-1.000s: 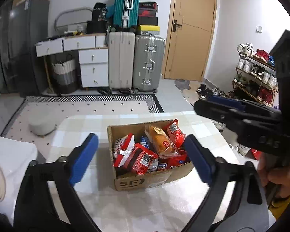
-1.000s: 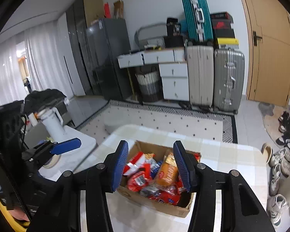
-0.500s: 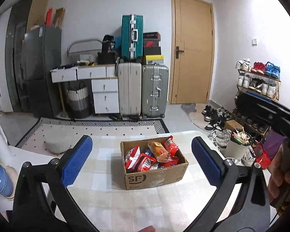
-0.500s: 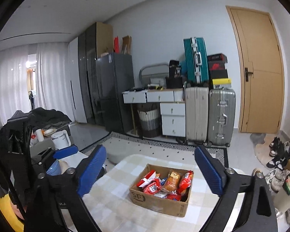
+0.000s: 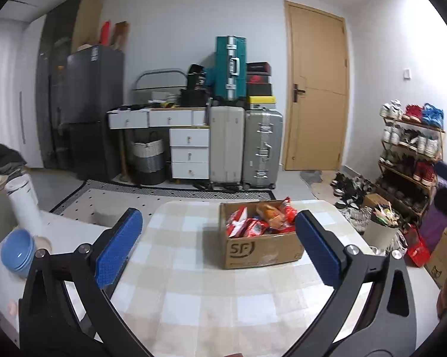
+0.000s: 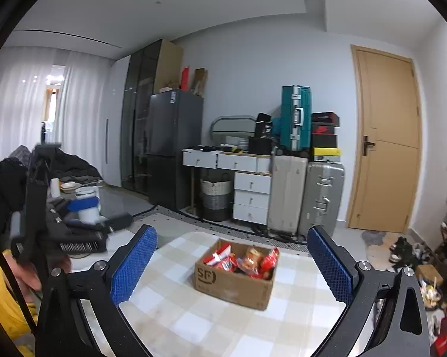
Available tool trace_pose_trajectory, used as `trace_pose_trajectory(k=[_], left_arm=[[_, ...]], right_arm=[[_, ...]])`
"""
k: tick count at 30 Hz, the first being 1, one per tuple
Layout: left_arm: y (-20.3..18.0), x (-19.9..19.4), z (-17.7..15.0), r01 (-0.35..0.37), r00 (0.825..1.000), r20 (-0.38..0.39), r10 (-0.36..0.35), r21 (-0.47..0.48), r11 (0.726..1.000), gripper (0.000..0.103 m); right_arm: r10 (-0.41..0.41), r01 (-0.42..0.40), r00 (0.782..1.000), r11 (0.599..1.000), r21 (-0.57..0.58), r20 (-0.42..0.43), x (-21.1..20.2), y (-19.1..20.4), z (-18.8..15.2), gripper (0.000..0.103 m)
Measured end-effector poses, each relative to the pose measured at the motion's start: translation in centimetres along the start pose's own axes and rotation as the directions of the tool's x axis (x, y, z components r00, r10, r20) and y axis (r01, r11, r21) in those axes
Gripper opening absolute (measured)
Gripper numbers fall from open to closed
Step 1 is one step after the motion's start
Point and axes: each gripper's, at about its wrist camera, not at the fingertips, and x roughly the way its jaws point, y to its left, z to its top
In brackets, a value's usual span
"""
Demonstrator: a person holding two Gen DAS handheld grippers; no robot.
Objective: Organize snacks
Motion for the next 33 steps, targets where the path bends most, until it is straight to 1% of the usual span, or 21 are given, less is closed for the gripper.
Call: trace_pose_trajectory(k=[2,6,9,12,15,16,18,19,21,23,25,27,28,29,33], left_arm=[[0.4,-1.1,-1.3,-0.030,0.999,0.014,0.030,0.007,1.000,0.103],[0.6,-2.3,-3.5,-0.036,0.999,0.028,0.036,0.016,0.999,0.103],[0.7,-1.8,-4.4,-0.022,1.000,0.013,0.022,0.002,1.000,0.103],[1.2,-1.2,-5.5,-0.029,1.000,0.004,0.029,-0.018,0.999,0.103],[1.6,0.4,-6.1,-0.051,0.999,-0.009,0.050,-0.029,0.998,0.103],[1.6,1.2,-6.5,-0.057,0.998,-0.020,0.056,-0.030,0.998,0.103],[1.6,3.5,-6.9,-0.039,0.998,-0.055,0.036,-0.042,0.998,0.103],[1.8,4.5,-7.3,-0.022,0.998,-0.062,0.018,-0.060,0.998,0.103],[2.3,6.7,-8.1,-0.012,0.998,-0.065,0.005,-0.106,0.994,0.103],[2.6,9.2,-8.9,0.012,0.996,-0.082,-0.022,-0.126,0.992,0.103],[2.1,11.5,-10.1,-0.005,0.997,-0.077,-0.003,-0.102,0.995,0.103],[1.4,14.0,-11.6,-0.029,0.997,-0.066,0.026,-0.056,0.998,0.103],[1.1,15.5,-12.5,-0.043,0.997,-0.071,0.041,-0.030,0.999,0.103],[0.9,16.7,-13.2,-0.045,0.996,-0.078,0.043,-0.024,0.999,0.103],[0.8,21.4,-16.3,-0.043,0.993,-0.115,0.037,-0.049,0.998,0.103]], right_arm=[[-0.004,0.004,1.000,0.999,0.044,-0.011,-0.6,0.1,-1.7,0.102],[-0.004,0.004,1.000,0.991,0.131,0.004,-2.2,0.3,-4.6,0.102],[-0.012,0.012,1.000,0.991,0.133,0.001,-2.1,0.3,-5.9,0.102],[-0.028,0.028,1.000,0.993,0.118,-0.010,-1.5,0.2,-6.6,0.102],[-0.034,0.034,0.999,0.993,0.113,-0.008,-0.6,-0.1,-7.3,0.102],[-0.037,0.037,0.999,0.993,0.113,-0.008,-0.2,-0.3,-7.8,0.102],[-0.041,0.042,0.999,0.993,0.109,-0.011,1.1,-0.7,-8.5,0.102],[-0.047,0.049,0.999,0.993,0.107,-0.015,1.8,-0.9,-9.1,0.102],[-0.058,0.059,0.998,0.994,0.096,-0.006,3.3,-1.3,-10.4,0.102],[-0.076,0.076,0.997,0.994,0.076,0.002,5.3,-1.7,-12.2,0.102],[-0.083,0.083,0.997,0.995,0.061,-0.002,7.1,-2.1,-13.7,0.102],[-0.094,0.094,0.996,0.994,0.050,-0.007,9.1,-2.6,-15.3,0.102],[-0.117,0.118,0.993,0.992,0.045,-0.024,10.4,-2.9,-16.1,0.102],[-0.128,0.130,0.991,0.990,0.050,-0.033,11.4,-3.2,-16.8,0.102],[-0.153,0.154,0.988,0.985,0.078,-0.021,13.8,-4.6,-19.2,0.102]])
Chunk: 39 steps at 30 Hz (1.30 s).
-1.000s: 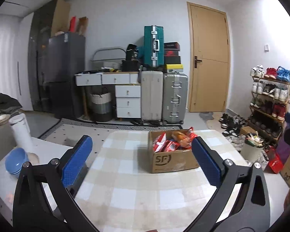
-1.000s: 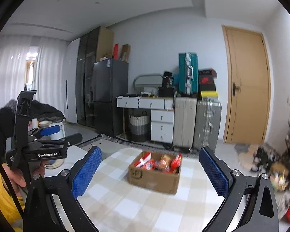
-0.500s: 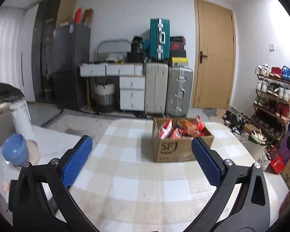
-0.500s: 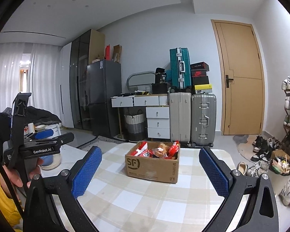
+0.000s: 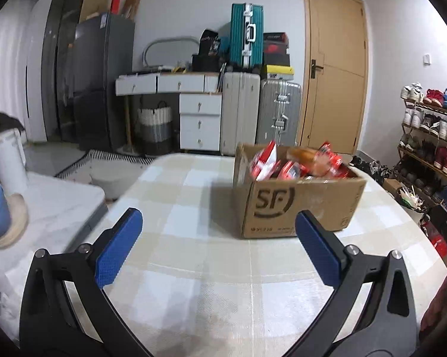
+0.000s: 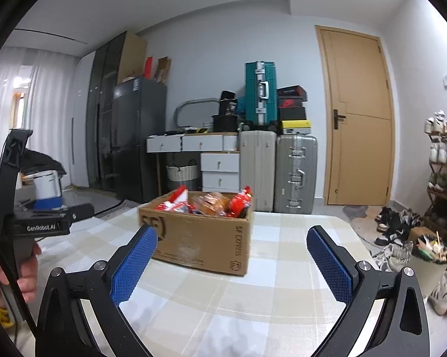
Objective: Organize snacks
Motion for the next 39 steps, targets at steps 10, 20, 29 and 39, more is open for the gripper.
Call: trace_pose_trajectory(k=[10,20,29,39], left_arm=[[-0.8,5.7,-3.1,-0.008,1.000,0.012,0.008,0.023,1.000,0.103],[-1.5,6.3,-3.7,-0.017,0.999,0.040,0.015,0.046,0.999,0.103],[-1.5,4.9,-3.9,-0.020,0.999,0.041,0.018,0.043,0.999,0.103],[-1.5,4.2,-3.8,-0.015,0.999,0.035,0.013,0.057,0.998,0.103]], right_arm=[[0.006,-0.005,0.999,1.000,0.027,-0.040,1.8,-1.4,-1.9,0.102],[0.011,-0.010,0.998,1.000,0.017,-0.058,1.7,-0.7,-1.3,0.102],[-0.016,0.018,0.996,1.000,0.019,-0.084,2.1,-0.9,-1.4,0.102],[-0.020,0.021,0.997,1.000,0.018,-0.081,2.0,-0.9,-1.5,0.102]])
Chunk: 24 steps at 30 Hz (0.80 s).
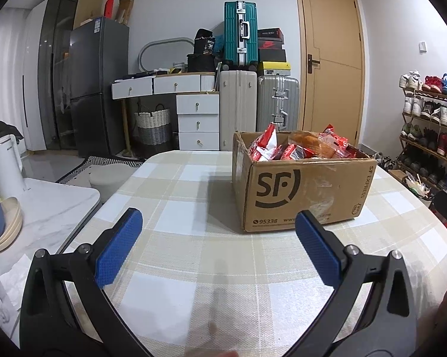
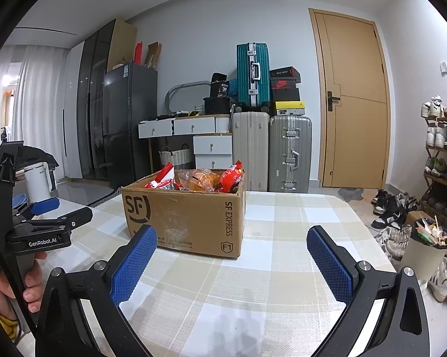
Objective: Organize snacks
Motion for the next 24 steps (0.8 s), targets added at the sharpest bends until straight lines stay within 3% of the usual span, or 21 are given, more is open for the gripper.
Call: trace_pose_trajectory(k=[24], left_arm=[[0.0,-1.2,-0.1,0.016,1.000,0.008,-0.016,0.008,1.000,0.103]], right_arm=[[-0.004,0.004,1.000,1.000,-0.003,-0.014,-0.1,-0.2,-0.6,0.102]])
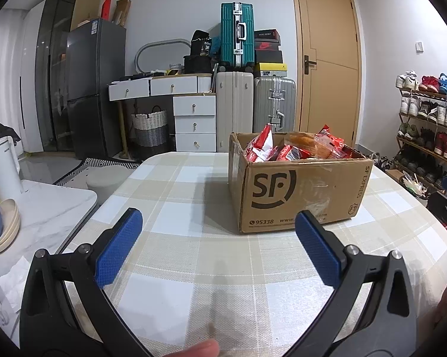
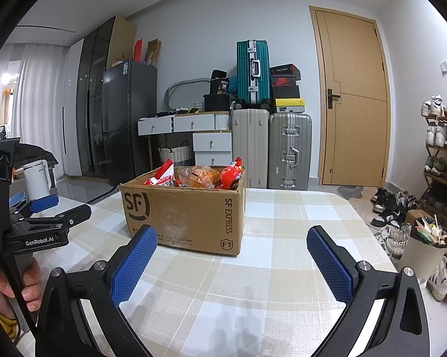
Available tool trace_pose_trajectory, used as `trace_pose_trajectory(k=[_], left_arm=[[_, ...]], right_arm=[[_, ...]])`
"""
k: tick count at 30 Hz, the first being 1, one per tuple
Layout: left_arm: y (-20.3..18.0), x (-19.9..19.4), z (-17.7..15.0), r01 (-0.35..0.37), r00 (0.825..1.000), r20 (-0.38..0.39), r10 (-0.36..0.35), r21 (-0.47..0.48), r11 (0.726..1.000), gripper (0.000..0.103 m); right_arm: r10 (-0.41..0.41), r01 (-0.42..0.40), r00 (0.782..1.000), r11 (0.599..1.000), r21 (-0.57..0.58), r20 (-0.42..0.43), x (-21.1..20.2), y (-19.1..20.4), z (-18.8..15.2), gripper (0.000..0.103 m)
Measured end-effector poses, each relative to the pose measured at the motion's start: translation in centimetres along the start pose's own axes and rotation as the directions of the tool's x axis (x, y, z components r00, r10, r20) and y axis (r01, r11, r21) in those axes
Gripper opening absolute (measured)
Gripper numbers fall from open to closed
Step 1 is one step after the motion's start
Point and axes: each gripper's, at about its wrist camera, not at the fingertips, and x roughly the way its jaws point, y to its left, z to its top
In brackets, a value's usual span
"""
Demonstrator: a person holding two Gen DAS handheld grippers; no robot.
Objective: Organize snacks
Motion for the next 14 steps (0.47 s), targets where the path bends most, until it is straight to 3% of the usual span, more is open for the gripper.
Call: trace_pose_trajectory(k=[14], left_arm=[[-0.02,-0.53,-0.03,-0.001,1.000,0.019,0.001,-0.014,1.000,0.103]], right_arm=[[-0.003,0.003,1.000,1.000,0.000,-0.006,0.14,-0.14,0.02,0.102]])
